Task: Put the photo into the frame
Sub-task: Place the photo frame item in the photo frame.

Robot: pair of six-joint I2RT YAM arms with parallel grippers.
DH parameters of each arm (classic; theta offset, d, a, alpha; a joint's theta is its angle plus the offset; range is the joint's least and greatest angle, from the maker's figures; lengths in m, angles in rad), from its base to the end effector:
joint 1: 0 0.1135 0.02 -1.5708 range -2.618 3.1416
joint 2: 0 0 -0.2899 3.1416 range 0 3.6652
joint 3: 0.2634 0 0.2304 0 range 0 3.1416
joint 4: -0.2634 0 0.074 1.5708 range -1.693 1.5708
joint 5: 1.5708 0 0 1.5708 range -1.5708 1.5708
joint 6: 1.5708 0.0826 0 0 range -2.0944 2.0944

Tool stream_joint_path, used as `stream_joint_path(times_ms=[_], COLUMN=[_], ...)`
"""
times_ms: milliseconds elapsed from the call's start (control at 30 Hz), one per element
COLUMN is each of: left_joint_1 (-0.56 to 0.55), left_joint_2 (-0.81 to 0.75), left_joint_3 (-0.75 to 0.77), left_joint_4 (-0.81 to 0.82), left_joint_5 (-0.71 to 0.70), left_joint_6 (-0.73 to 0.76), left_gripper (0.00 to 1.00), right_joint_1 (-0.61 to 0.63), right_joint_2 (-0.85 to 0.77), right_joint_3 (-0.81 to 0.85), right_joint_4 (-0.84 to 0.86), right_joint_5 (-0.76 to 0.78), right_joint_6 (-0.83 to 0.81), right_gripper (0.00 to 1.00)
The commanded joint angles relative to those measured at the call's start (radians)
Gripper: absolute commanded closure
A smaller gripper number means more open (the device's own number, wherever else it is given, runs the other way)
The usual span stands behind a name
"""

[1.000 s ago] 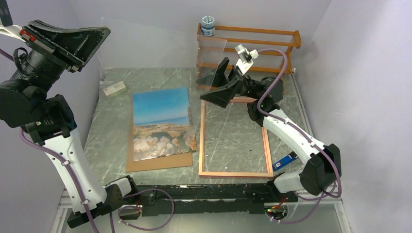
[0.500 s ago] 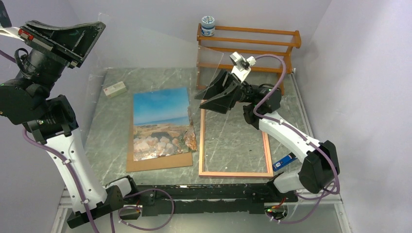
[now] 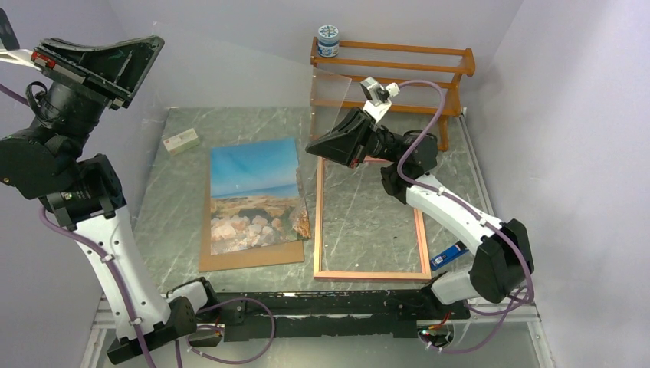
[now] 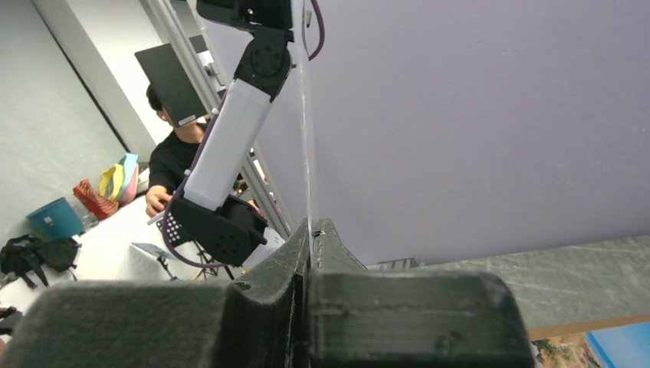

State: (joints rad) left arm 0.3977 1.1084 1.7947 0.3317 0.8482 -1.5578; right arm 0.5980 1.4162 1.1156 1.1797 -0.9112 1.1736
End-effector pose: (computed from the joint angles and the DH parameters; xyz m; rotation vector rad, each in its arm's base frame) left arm 0.1091 -0.0214 0.6698 0.0338 1.0524 -1.2939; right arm 0.1989 0.2144 0.4873 -0.7787 1.0266 1.8773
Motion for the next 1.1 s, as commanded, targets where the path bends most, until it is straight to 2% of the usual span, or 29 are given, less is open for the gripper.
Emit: stream_joint_path(times_ms=[0,33,100,200,233,333,400,433,600,833,1067], left_joint_1=[0.000,0.000,0.000,0.000,0.000,0.001,0.000,0.001,0.000,-0.023,-0.219], left_joint_2=[-0.033,-0.042,-0.053,-0.056,-0.055,-0.067,-0.074,-0.077,-0.060,-0.017,0.074], left_joint_3=[-0.034,-0.048,-0.070,-0.063,-0.058,-0.048,-0.088,-0.120,-0.299,-0.572,-0.689], left_joint_4=[0.003,-0.012,-0.064,-0.236,-0.310,-0.666,-0.827,-0.857,-0.843,-0.667,-0.670], left_joint_5=[-0.019,-0.020,0.003,0.087,0.116,0.072,0.018,0.002,0.011,0.037,-0.125], left_joint_6=[0.049,0.070,0.135,0.338,0.428,0.755,0.885,0.918,0.942,0.817,0.853], left_gripper=[0.72,0.62,0.34,0.10,0.07,0.06,0.06,0.06,0.06,0.12,0.12], right_joint_1=[-0.016,-0.024,-0.044,-0.080,-0.088,-0.107,-0.122,-0.131,-0.176,-0.269,-0.447], right_joint_2=[-0.068,-0.068,-0.078,-0.138,-0.163,-0.228,-0.261,-0.272,-0.262,-0.131,0.004], right_joint_3=[0.039,0.052,0.065,0.059,0.059,0.076,0.076,0.074,0.100,0.136,0.114], right_joint_4=[-0.115,-0.145,-0.210,-0.447,-0.555,-0.872,-1.047,-1.104,-1.377,-1.662,-1.786], right_joint_5=[0.031,0.010,-0.022,-0.010,0.006,0.070,0.122,0.148,0.233,0.188,0.223], right_joint_6=[-0.075,-0.069,-0.074,-0.172,-0.224,-0.386,-0.457,-0.478,-0.522,-0.505,-0.606], right_gripper=[1.00,1.00,1.00,1.00,1.00,1.00,1.00,1.00,1.00,1.00,1.00])
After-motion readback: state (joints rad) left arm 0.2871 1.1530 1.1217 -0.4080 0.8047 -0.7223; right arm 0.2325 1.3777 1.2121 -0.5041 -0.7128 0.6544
